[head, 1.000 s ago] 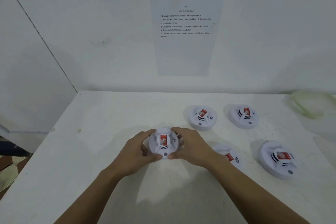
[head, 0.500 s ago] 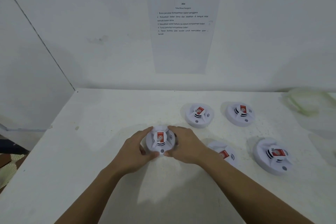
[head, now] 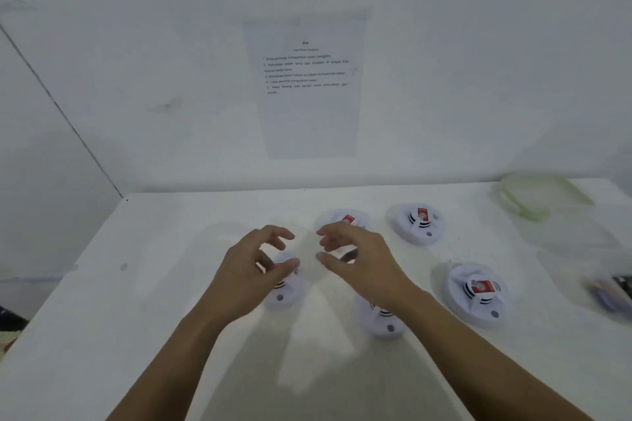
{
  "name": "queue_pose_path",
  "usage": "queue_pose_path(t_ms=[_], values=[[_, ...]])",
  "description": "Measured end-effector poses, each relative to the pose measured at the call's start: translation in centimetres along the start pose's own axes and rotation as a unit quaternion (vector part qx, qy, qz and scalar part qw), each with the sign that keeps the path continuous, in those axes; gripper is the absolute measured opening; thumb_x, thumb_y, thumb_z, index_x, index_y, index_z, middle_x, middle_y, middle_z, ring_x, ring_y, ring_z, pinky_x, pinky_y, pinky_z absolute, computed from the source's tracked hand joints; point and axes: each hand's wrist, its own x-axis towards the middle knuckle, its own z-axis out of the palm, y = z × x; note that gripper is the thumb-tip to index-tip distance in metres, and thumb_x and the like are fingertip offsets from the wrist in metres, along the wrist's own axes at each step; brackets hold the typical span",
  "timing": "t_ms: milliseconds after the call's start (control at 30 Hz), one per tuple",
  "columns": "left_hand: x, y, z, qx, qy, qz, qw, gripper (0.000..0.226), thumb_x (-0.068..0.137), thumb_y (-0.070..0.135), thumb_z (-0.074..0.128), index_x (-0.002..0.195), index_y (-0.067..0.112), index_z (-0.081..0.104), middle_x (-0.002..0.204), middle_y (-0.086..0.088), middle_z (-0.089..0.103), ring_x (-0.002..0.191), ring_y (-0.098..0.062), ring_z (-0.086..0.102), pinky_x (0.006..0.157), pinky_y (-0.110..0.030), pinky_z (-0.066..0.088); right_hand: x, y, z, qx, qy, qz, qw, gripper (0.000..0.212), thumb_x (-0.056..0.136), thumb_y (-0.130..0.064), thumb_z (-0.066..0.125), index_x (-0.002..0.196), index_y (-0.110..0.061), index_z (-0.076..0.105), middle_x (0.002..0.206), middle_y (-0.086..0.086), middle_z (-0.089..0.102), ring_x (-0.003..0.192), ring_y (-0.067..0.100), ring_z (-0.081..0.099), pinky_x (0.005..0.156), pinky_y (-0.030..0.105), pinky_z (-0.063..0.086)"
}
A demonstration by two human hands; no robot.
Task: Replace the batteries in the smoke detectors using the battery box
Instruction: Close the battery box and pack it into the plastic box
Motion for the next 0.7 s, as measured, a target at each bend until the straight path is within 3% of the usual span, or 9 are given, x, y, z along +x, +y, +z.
queue_pose_path(t_ms=[100, 233, 400, 567, 700], values=[[-0.1, 4.2, 2.2, -0.104, 0.016, 0.031, 0.994, 0.017, 0.088, 0.027, 0.074, 0.102, 0.034, 0.066, 0.090, 0.005, 0.063, 0.056, -0.015, 0.055, 0.052, -0.018, 0.044, -1.3, -0.5, -3.8, 0.063, 0.065, -0.002, 0.996, 0.015, 0.090, -0.019, 0.074, 0.104, -0.024, 0.069, 0.092, -0.011, 0.073, 0.090, 0.009, 0.069, 0.074, 0.023, 0.056], [0.4, 8.6, 7.1, -0.169, -0.009, 0.072, 0.983, 0.011, 0.091, 0.022, 0.069, 0.101, 0.026, 0.069, 0.077, 0.001, 0.062, 0.059, -0.012, 0.052, 0.057, -0.020, 0.044, -3.4, 0.4, -10.0, 0.102, 0.122, 0.007, 0.987, 0.013, 0.090, -0.014, 0.074, 0.099, -0.022, 0.069, 0.089, -0.005, 0.073, 0.084, 0.013, 0.069, 0.074, 0.026, 0.055], [2.2, 13.1, 14.8, -0.173, -0.036, 0.065, 0.982, 0.022, 0.084, 0.041, 0.065, 0.102, 0.027, 0.068, 0.067, 0.003, 0.059, 0.061, -0.014, 0.053, 0.063, -0.031, 0.047, -5.7, 3.3, -18.8, 0.100, 0.162, 0.019, 0.981, 0.011, 0.089, -0.019, 0.075, 0.098, -0.023, 0.069, 0.085, -0.002, 0.071, 0.080, 0.023, 0.070, 0.073, 0.034, 0.056], [4.1, 17.7, 23.5, -0.165, -0.034, 0.041, 0.985, 0.008, 0.091, 0.028, 0.067, 0.098, 0.025, 0.068, 0.068, 0.002, 0.063, 0.060, -0.009, 0.055, 0.061, -0.022, 0.048, -8.2, 7.6, -28.0, 0.093, 0.171, 0.028, 0.980, 0.009, 0.091, -0.014, 0.072, 0.098, -0.020, 0.069, 0.081, 0.003, 0.069, 0.075, 0.027, 0.069, 0.070, 0.032, 0.054], [5.7, 21.1, 29.3, -0.159, -0.031, 0.000, 0.987, 0.008, 0.091, 0.032, 0.067, 0.099, 0.031, 0.068, 0.077, 0.005, 0.069, 0.066, -0.006, 0.062, 0.062, -0.017, 0.050, -9.6, 11.1, -35.1, 0.046, 0.166, 0.041, 0.984, 0.009, 0.092, -0.018, 0.072, 0.098, -0.024, 0.068, 0.080, -0.003, 0.070, 0.075, 0.020, 0.070, 0.069, 0.025, 0.057]])
